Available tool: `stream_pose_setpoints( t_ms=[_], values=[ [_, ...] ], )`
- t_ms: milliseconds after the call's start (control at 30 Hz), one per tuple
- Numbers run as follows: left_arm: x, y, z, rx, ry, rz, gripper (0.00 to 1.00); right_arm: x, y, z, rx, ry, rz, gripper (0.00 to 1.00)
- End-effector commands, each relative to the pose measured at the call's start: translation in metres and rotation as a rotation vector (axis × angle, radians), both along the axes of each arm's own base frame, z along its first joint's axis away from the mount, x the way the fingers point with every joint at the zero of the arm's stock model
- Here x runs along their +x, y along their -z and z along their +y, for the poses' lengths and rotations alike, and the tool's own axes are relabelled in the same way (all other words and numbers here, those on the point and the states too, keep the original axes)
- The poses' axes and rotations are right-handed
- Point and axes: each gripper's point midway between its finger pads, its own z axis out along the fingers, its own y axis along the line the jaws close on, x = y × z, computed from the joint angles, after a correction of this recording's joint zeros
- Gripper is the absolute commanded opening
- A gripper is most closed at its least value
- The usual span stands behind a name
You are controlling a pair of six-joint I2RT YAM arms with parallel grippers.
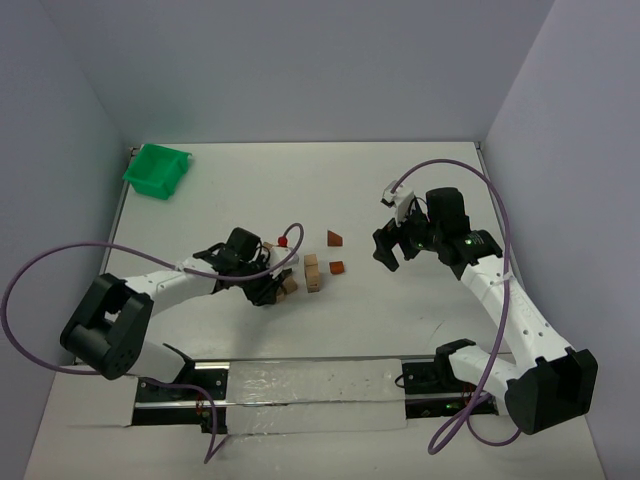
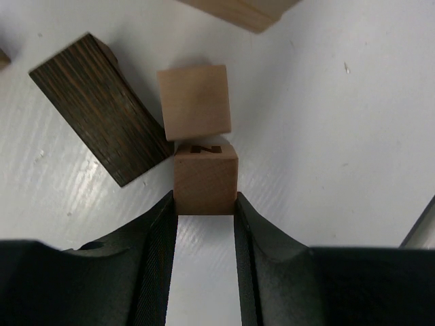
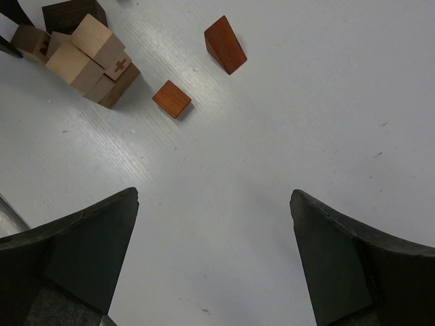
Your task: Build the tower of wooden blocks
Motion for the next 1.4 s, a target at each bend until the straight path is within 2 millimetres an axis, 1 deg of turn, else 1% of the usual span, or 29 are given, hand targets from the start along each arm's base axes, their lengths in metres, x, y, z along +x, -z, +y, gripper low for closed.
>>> stream_pose_setpoints(
  t_ms=[0,33,200,367,400,500,667,733,833,867,933,967,1000,1067,1100,1133,1167,1200,1233,1300,1333,1367],
  values=[
    [0.021,-0.012,-0.019,-0.055,-0.009,-0.059,0.09,0.006,-0.003,-0.002,-0.004,0.008,-0.031,1.00],
    [0.021,-0.009,-0.019,-0.051,-0.009,-0.054,0.10,0.007,-0.003,-0.003,-0.006,0.008,-0.030,1.00],
    [0.020,-0.005,-0.020,-0.050,-0.009,-0.047,0.22,0.008,-0.003,-0.002,-0.008,0.007,-0.027,1.00],
    [0.018,-0.002,-0.018,-0.046,-0.005,-0.039,0.31,0.008,-0.002,-0.002,-0.008,0.006,-0.023,1.00],
    [0.017,-0.002,-0.018,-0.047,0.000,-0.039,0.38,0.008,-0.003,-0.002,-0.008,0.007,-0.023,1.00],
    [0.014,-0.004,-0.015,-0.040,0.010,-0.046,0.48,0.009,-0.004,-0.002,-0.007,0.007,-0.026,1.00],
    [0.007,-0.011,-0.009,-0.032,0.052,-0.075,0.65,0.009,-0.004,-0.001,-0.005,0.006,-0.027,1.00],
    [0.006,-0.018,-0.007,-0.033,0.071,-0.096,0.69,0.009,-0.004,-0.001,-0.004,0.005,-0.026,1.00],
    [0.003,-0.033,-0.004,-0.032,0.111,-0.126,0.71,0.010,-0.005,0.000,-0.002,0.004,-0.027,1.00],
    [0.001,-0.036,-0.003,-0.026,0.138,-0.133,0.71,0.010,-0.005,-0.001,-0.002,0.004,-0.027,1.00],
    [-0.005,-0.053,0.002,-0.039,0.220,-0.172,0.71,0.009,-0.006,0.000,-0.002,0.002,-0.028,1.00],
    [-0.006,-0.065,0.005,-0.059,0.269,-0.212,0.71,0.009,-0.006,-0.001,-0.004,0.001,-0.028,1.00],
    [-0.009,-0.077,0.006,-0.081,0.362,-0.257,0.71,0.009,-0.006,-0.001,-0.006,0.000,-0.029,1.00],
    [-0.013,-0.092,0.015,-0.080,0.503,-0.334,0.72,0.009,-0.005,-0.001,-0.006,-0.002,-0.029,1.00],
    [-0.021,-0.100,0.019,-0.094,0.592,-0.362,0.73,0.009,-0.004,0.000,-0.005,-0.003,-0.028,1.00],
    [-0.033,-0.097,0.029,-0.076,0.650,-0.338,0.73,0.010,-0.004,0.000,-0.005,-0.002,-0.026,1.00],
    [-0.030,-0.100,0.031,-0.058,0.749,-0.404,0.74,0.010,-0.004,0.000,-0.004,-0.005,-0.026,1.00],
    [-0.031,-0.103,0.032,-0.048,0.808,-0.434,0.74,0.010,-0.004,0.001,-0.003,-0.006,-0.027,1.00],
    [-0.034,-0.100,0.036,-0.033,0.849,-0.419,0.74,0.011,-0.004,0.001,-0.002,-0.006,-0.029,1.00],
    [-0.027,-0.100,0.033,-0.023,0.954,-0.436,0.75,0.013,-0.005,0.001,-0.001,-0.006,-0.030,1.00],
    [-0.027,-0.099,0.033,-0.025,1.004,-0.423,0.74,0.013,-0.006,0.001,-0.002,-0.007,-0.031,1.00],
    [-0.026,-0.098,0.031,-0.032,1.087,-0.409,0.84,0.014,-0.006,0.001,-0.005,-0.007,-0.032,1.00]
  ],
)
